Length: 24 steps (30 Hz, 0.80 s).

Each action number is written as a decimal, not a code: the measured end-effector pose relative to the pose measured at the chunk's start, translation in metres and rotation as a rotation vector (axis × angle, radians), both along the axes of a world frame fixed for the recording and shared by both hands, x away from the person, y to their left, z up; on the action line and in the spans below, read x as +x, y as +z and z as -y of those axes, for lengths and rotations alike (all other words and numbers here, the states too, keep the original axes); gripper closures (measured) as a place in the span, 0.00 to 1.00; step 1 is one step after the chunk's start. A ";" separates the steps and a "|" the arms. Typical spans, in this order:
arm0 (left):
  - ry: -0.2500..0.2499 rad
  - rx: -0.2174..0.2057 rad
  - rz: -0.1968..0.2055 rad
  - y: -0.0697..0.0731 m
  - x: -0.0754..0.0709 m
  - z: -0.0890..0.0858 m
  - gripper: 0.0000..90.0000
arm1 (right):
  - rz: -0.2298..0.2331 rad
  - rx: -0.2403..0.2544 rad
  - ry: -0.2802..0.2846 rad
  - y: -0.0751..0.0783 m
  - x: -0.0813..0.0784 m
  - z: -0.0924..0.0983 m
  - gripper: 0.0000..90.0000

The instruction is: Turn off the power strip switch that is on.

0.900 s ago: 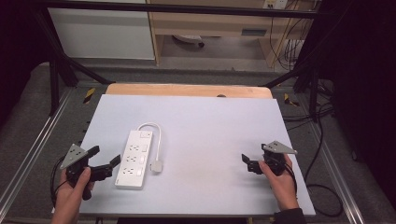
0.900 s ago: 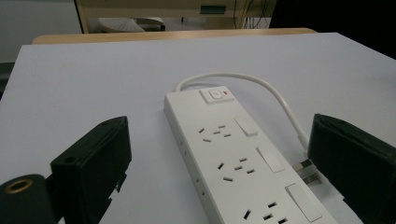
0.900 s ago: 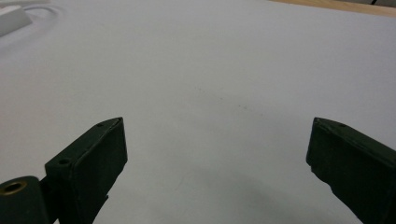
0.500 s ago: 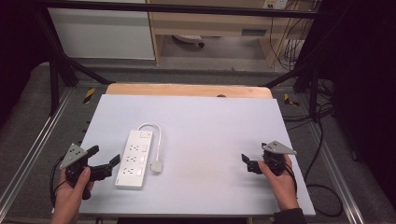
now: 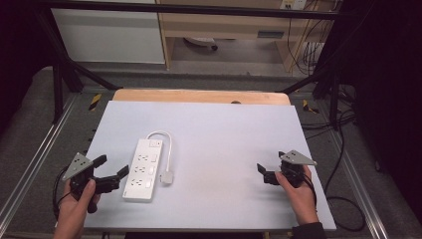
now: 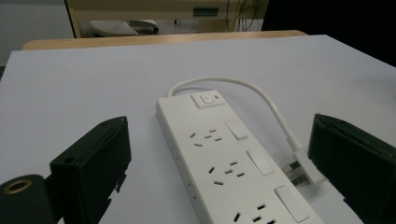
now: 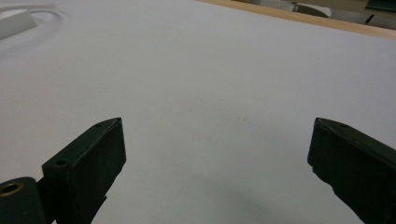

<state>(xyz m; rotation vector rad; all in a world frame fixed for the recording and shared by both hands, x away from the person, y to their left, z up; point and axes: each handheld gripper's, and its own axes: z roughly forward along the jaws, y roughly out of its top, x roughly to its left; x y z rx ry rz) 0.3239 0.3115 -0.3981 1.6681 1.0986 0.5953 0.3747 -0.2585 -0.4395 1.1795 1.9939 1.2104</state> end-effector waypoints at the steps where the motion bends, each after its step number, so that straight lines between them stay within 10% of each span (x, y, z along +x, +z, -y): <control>1: 0.003 -0.001 0.001 0.000 0.000 0.000 0.06 | 0.001 -0.001 0.000 0.000 0.000 0.000 0.05; 24: 0.024 -0.013 0.017 0.017 0.011 0.018 0.07 | -0.002 0.040 0.005 0.003 -0.003 0.001 0.05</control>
